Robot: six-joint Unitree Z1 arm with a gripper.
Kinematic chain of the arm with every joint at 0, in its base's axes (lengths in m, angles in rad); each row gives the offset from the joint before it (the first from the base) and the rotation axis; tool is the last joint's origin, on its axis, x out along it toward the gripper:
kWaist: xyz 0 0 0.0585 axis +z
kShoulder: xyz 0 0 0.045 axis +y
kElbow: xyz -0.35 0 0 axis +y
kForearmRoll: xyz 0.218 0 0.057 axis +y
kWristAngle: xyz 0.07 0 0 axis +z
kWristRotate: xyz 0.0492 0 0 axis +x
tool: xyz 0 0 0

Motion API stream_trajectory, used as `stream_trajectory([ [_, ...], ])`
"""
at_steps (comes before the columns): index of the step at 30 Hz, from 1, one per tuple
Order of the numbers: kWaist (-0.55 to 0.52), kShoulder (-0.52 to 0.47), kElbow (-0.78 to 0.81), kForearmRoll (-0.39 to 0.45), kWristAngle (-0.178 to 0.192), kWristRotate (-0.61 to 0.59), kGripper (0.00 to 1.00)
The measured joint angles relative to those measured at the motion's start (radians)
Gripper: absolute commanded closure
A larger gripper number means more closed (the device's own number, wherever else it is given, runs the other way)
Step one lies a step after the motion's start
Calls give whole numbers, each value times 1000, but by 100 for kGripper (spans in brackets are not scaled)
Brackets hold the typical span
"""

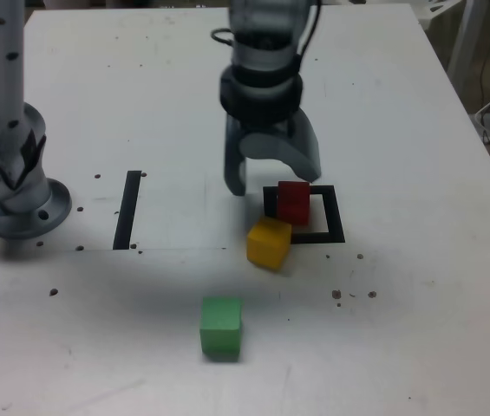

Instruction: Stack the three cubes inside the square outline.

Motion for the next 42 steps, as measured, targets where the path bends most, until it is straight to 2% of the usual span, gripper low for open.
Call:
stream_trajectory([
  [6,-92,-23,7,30,4,31,0],
  [15,-233,-29,9,44,-30,42,1],
  [20,-281,-3,-2,45,-34,44,3],
  [35,-288,74,-23,45,-23,77,7],
  [42,-285,110,-28,35,-23,84,13],
])
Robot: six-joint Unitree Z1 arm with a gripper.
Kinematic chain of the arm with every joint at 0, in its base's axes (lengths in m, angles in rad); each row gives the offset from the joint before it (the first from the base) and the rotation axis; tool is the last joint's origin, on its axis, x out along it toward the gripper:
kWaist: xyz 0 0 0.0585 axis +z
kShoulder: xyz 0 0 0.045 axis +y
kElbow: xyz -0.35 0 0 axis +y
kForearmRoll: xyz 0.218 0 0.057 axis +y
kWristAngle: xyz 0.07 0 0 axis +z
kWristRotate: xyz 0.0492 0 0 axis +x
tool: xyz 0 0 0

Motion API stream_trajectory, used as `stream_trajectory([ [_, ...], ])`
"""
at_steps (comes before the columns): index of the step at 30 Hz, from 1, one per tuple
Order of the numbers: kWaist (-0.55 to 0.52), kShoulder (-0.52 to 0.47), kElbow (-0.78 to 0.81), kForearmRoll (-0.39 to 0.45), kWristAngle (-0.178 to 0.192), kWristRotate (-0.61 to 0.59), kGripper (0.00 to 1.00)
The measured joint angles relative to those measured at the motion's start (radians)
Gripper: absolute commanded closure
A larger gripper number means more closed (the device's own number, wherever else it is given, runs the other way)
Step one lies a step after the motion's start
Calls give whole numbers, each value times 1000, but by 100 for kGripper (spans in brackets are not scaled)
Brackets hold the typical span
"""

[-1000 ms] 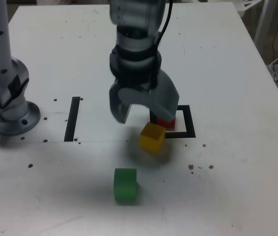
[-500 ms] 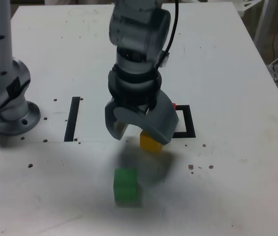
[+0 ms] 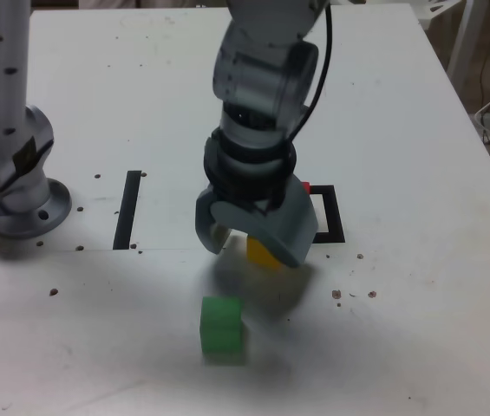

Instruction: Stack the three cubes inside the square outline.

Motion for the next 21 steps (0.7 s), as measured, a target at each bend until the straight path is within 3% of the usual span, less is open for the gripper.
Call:
stream_trajectory([
  [5,0,21,-8,-4,-2,2,26],
  [15,0,35,-13,-40,-3,2,67],
  [21,0,35,-13,-51,2,3,71],
])
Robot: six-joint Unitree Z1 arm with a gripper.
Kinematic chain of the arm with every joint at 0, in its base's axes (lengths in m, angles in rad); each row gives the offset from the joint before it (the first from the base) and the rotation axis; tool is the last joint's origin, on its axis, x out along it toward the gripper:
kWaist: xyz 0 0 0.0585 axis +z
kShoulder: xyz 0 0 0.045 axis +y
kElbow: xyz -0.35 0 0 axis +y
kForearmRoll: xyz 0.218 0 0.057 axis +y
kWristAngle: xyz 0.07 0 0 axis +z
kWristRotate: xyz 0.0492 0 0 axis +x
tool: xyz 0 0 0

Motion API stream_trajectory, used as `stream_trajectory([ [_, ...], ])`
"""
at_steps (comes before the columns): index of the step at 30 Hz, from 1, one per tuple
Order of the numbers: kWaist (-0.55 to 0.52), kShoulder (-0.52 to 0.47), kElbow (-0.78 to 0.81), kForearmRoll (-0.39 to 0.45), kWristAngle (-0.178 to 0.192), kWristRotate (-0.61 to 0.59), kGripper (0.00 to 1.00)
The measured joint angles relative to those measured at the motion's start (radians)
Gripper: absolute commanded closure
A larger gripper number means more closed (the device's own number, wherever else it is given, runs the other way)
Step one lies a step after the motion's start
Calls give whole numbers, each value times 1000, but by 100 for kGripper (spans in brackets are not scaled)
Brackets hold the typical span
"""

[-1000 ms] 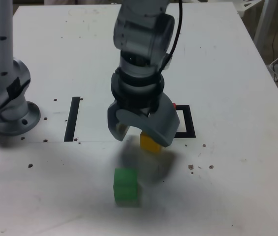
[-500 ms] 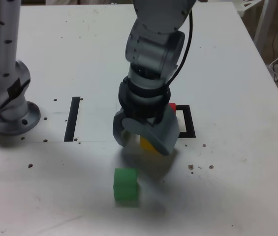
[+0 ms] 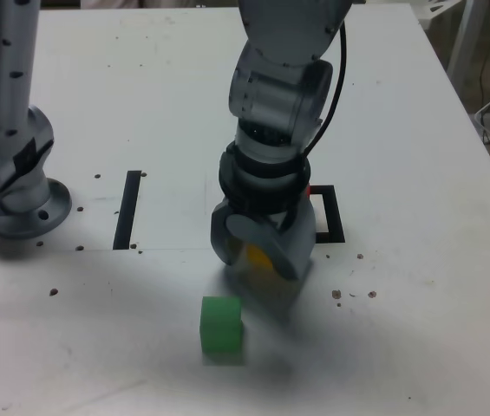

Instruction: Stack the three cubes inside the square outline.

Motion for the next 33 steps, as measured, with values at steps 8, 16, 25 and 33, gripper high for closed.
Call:
stream_trajectory([
  [8,0,0,0,3,0,0,71],
  [16,-2,-38,14,39,-6,-7,71],
  [25,-3,-146,32,169,16,-87,71],
  [33,27,-175,-64,254,49,-113,71],
])
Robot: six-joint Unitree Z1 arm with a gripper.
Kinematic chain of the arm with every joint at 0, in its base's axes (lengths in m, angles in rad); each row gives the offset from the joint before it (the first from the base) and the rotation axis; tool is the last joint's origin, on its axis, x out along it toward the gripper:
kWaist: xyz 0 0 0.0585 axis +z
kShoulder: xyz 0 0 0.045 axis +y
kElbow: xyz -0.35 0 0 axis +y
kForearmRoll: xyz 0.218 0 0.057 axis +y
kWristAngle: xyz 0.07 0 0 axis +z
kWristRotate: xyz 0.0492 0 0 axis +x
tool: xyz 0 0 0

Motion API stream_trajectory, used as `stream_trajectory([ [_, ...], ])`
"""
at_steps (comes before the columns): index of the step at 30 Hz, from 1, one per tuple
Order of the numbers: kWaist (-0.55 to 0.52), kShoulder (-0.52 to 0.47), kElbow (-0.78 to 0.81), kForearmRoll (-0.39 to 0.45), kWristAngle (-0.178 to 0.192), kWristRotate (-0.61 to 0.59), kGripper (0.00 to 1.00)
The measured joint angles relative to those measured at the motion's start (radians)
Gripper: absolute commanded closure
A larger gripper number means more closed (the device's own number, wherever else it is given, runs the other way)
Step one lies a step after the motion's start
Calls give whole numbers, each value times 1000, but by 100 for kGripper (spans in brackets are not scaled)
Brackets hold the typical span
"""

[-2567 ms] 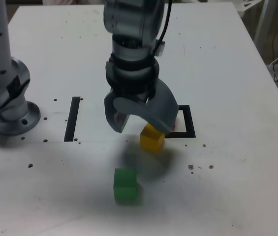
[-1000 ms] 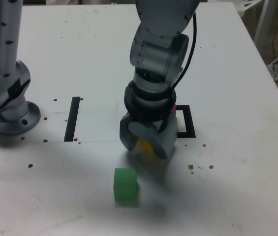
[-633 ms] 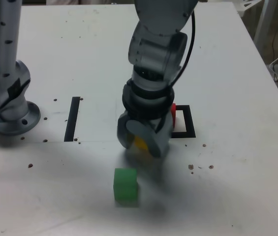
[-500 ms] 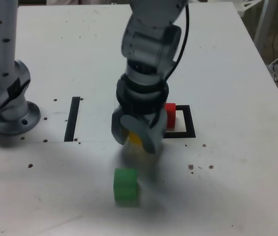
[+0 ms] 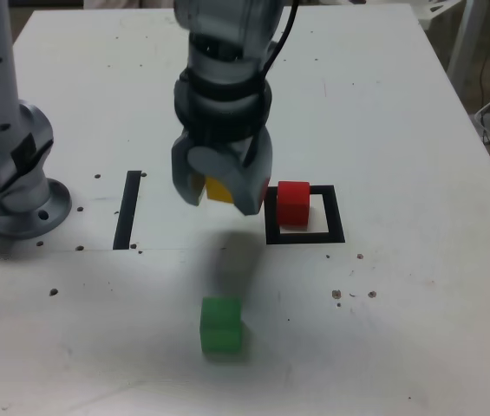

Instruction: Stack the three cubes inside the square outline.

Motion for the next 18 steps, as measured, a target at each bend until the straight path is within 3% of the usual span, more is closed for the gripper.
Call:
stream_trajectory([
  [18,144,95,-200,38,-6,33,71],
])
